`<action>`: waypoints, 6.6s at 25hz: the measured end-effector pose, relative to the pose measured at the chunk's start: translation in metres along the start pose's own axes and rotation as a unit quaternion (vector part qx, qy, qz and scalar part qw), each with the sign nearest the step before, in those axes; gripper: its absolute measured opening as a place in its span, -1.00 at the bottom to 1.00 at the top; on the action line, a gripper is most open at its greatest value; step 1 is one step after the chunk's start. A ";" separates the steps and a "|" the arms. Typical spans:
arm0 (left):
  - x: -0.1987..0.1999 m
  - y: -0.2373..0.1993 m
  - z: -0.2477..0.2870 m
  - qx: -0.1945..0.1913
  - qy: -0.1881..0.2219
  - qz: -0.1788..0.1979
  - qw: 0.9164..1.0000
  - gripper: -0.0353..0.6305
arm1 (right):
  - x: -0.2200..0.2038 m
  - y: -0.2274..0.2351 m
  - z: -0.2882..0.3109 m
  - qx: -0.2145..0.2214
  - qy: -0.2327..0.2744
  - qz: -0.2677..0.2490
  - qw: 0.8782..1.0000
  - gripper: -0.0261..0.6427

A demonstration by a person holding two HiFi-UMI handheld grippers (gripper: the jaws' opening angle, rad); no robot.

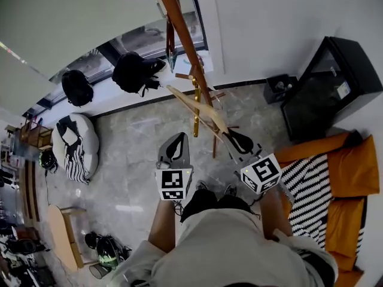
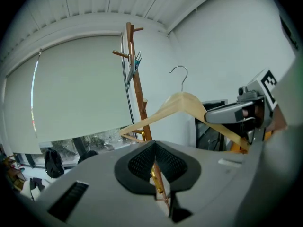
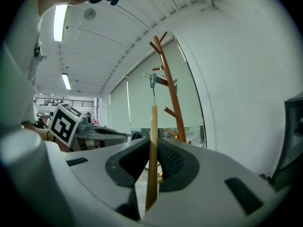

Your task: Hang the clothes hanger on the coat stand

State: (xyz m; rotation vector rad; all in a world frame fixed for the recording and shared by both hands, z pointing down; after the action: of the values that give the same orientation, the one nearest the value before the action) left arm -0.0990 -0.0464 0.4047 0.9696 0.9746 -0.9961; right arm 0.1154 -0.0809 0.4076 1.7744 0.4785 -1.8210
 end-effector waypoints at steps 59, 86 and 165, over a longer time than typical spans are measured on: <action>-0.001 -0.041 0.106 0.000 -0.106 0.356 0.929 -0.56 | -0.002 0.027 0.130 -0.091 -0.200 -0.385 0.896 -0.57; -0.004 -0.049 0.102 0.000 -0.036 0.344 0.938 -0.56 | -0.003 0.022 0.138 -0.091 -0.219 -0.393 0.888 -0.55; -0.034 -0.088 0.198 -0.050 -0.051 0.321 0.944 -0.14 | -0.015 0.067 0.181 -0.139 -0.265 -0.344 0.890 -0.43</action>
State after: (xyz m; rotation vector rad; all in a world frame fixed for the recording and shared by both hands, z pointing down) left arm -0.1528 -0.2481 0.4726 1.0437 0.5506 -0.4361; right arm 0.0117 -0.2405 0.4426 0.8859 1.1691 -2.4328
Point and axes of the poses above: the fingertips, and each gripper's own axes: z forward along the fingers, y to its right, x out of its top, the point moved 9 cm from there along -z, backward along the fingers, and after that the axes turned 2 degrees about x, right-handed, at the moved point
